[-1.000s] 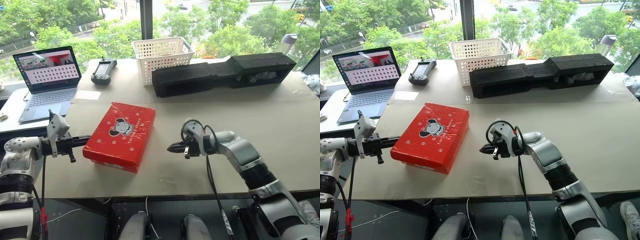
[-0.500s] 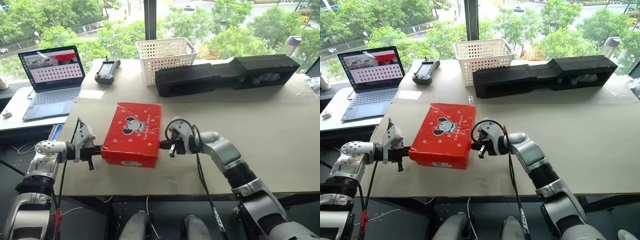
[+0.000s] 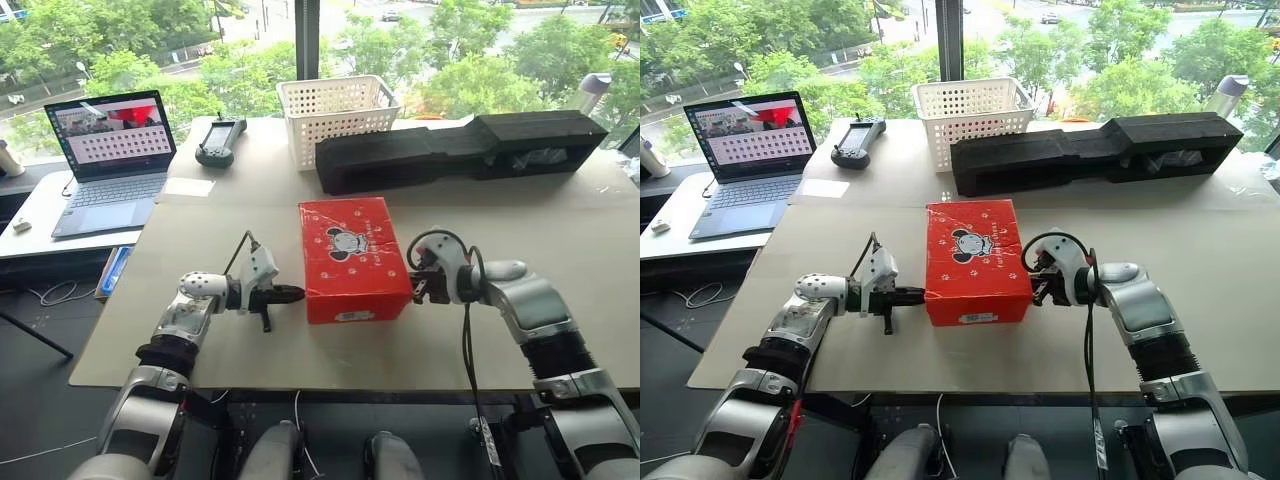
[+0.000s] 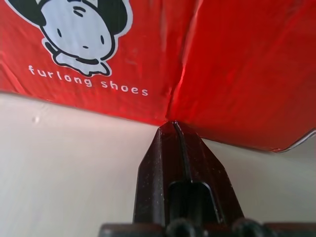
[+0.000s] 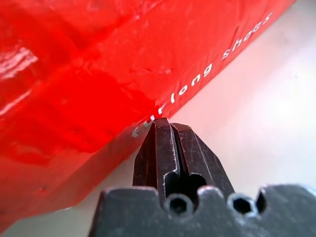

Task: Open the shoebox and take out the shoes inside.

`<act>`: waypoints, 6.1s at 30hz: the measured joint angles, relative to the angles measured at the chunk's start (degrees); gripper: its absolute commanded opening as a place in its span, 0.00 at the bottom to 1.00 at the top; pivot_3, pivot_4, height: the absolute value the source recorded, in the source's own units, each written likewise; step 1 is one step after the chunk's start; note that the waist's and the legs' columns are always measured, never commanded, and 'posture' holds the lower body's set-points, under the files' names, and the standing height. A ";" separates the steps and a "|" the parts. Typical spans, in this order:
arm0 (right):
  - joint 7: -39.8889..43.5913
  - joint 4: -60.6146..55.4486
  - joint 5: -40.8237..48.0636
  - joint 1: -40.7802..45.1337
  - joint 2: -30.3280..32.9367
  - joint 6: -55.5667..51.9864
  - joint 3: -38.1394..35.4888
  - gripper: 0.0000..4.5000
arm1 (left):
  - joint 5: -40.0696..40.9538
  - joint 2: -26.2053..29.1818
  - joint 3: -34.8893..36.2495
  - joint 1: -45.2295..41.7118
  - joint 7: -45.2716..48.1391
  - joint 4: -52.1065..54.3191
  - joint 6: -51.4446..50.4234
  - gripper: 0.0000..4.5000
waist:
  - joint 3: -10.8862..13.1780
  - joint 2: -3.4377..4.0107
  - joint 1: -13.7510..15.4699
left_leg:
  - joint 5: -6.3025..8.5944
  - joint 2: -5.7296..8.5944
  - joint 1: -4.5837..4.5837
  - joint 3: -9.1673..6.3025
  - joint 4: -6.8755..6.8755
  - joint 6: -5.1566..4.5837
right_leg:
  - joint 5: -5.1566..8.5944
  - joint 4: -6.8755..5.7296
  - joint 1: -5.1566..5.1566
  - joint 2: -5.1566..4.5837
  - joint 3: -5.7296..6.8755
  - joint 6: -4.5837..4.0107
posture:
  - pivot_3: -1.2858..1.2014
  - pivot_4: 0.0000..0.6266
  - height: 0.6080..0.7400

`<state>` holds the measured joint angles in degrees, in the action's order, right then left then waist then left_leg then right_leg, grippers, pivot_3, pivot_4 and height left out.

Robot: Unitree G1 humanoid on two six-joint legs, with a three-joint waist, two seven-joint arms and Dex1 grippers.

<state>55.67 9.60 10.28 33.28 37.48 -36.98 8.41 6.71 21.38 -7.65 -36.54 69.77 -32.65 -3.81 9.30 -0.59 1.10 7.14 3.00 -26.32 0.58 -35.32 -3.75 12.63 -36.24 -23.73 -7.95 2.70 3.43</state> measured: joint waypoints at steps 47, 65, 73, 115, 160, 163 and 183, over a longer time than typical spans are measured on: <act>9.50 14.36 4.43 8.13 0.60 2.92 -4.16 0.02 | 47.54 28.99 33.59 30.75 -6.83 57.91 -47.33 0.00 | 0.11 0.00 -1.75 | 0.27 -0.35 0.01 0.07 -0.03 0.38 | 0.00 0.14 -0.34 0.23 -0.28 -0.12 | 0.52 0.24 0.93; 13.46 6.63 9.20 17.39 2.27 -2.97 -5.20 0.02 | 48.07 29.95 31.83 28.57 -10.61 58.28 -46.99 0.00 | 0.12 0.01 -1.91 | 0.30 -0.74 -0.01 0.42 0.03 0.43 | -0.09 0.18 -0.40 0.43 -0.43 -0.33 | 0.52 0.24 0.93; 14.02 -0.28 10.20 19.67 1.98 -6.21 -1.45 0.02 | 49.94 30.28 31.71 27.90 -11.47 59.24 -47.02 0.00 | 0.12 0.01 -1.78 | 0.32 -0.77 -0.01 0.44 0.03 0.47 | -0.11 0.21 -0.47 0.41 -0.44 -0.40 | 0.52 0.24 0.93; -12.70 -17.17 9.09 15.15 -7.42 -25.61 0.70 0.02 | 33.44 18.59 20.64 18.70 -5.57 37.65 -17.14 0.00 | 0.13 -0.04 -1.36 | 0.28 -1.00 0.08 0.97 0.15 0.49 | -0.20 0.13 -0.51 0.60 -0.59 -0.60 | 0.52 0.24 0.93; -24.61 -22.03 9.88 8.78 -5.67 -31.30 1.70 1.00 | 25.27 12.97 14.93 12.20 2.67 24.51 -8.86 0.00 | 0.11 -0.09 -1.24 | 0.15 -1.02 0.04 0.94 0.00 0.15 | -0.25 0.16 -0.42 0.58 -0.53 -0.52 | 0.52 0.24 0.93; -24.66 -22.07 8.66 8.86 -5.02 -31.03 3.36 1.00 | 25.10 12.97 15.09 12.20 2.39 24.50 -8.86 0.00 | 0.10 -0.11 -1.25 | 0.15 -1.02 0.06 0.94 0.00 0.15 | -0.25 0.16 -0.41 0.58 -0.54 -0.52 | 0.52 0.24 0.93; -25.92 -24.26 1.49 9.48 -4.78 -29.40 11.56 0.61 | 24.95 12.98 15.39 12.13 1.59 24.50 -8.84 0.00 | -0.13 -0.47 -1.80 | 0.40 -1.10 0.27 0.93 0.00 0.55 | -0.25 0.23 -0.41 0.57 -0.52 -0.52 | 0.52 0.24 0.93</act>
<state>29.75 -14.66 11.78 42.77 32.70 -66.37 19.97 31.66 34.36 7.74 -24.42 71.36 -8.15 -12.65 9.17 -1.06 -0.70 7.53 1.89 -26.05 1.51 -35.33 -3.20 12.38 -36.01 -24.14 -7.38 2.18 2.91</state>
